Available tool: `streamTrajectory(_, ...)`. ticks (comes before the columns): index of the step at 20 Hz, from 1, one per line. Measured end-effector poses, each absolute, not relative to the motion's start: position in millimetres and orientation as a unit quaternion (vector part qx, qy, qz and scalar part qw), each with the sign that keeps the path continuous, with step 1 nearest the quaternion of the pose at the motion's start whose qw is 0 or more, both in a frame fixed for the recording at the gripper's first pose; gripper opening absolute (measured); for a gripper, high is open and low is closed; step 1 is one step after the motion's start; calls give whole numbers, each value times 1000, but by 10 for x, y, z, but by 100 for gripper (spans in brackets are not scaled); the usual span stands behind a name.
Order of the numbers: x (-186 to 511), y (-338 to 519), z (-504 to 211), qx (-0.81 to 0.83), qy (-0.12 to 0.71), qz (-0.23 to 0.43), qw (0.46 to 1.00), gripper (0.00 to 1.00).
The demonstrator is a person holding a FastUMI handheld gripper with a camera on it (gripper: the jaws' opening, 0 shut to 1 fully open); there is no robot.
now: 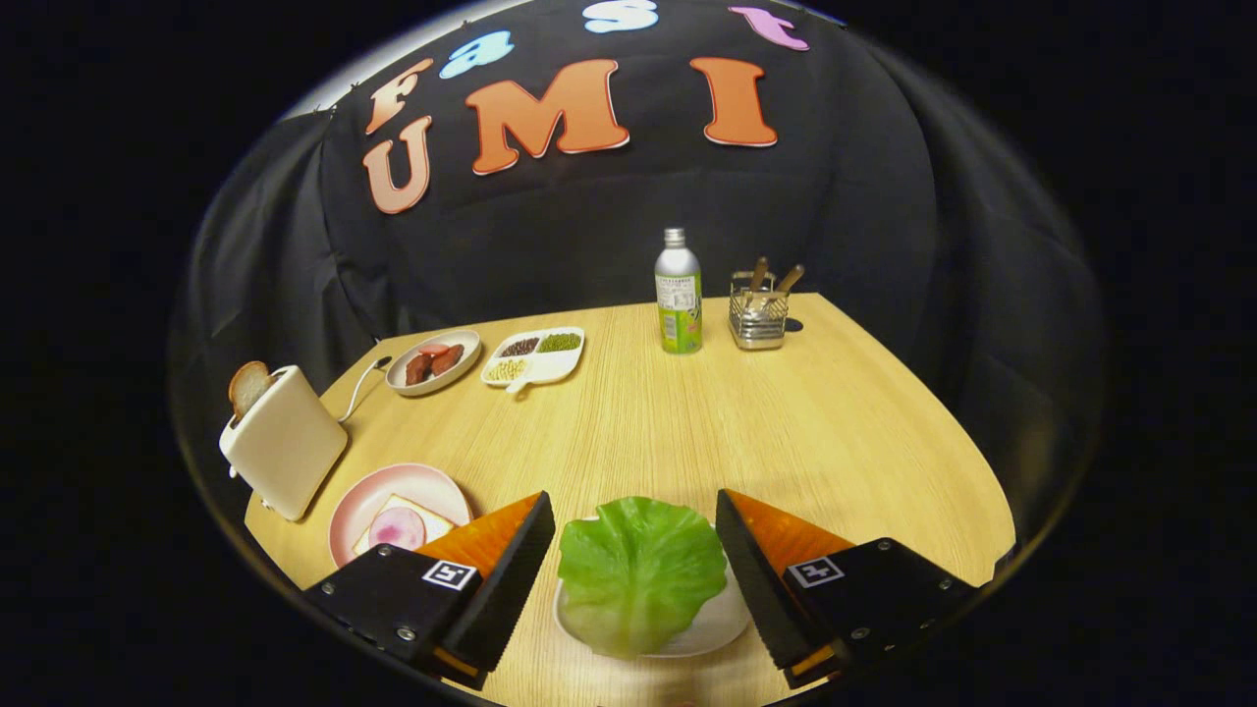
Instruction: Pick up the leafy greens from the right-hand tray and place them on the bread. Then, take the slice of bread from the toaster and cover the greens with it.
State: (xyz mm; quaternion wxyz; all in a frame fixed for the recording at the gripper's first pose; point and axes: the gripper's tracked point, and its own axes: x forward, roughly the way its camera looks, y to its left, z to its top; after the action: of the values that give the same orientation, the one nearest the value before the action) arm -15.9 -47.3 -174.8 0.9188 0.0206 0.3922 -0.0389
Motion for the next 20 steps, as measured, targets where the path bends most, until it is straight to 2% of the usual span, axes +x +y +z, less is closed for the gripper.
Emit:
streamTrajectory(15,-426,-395,-2362,-38,558,-29,828,97)
streamTrajectory(20,-452,-487,-2566,-66,583,-54,808,88)
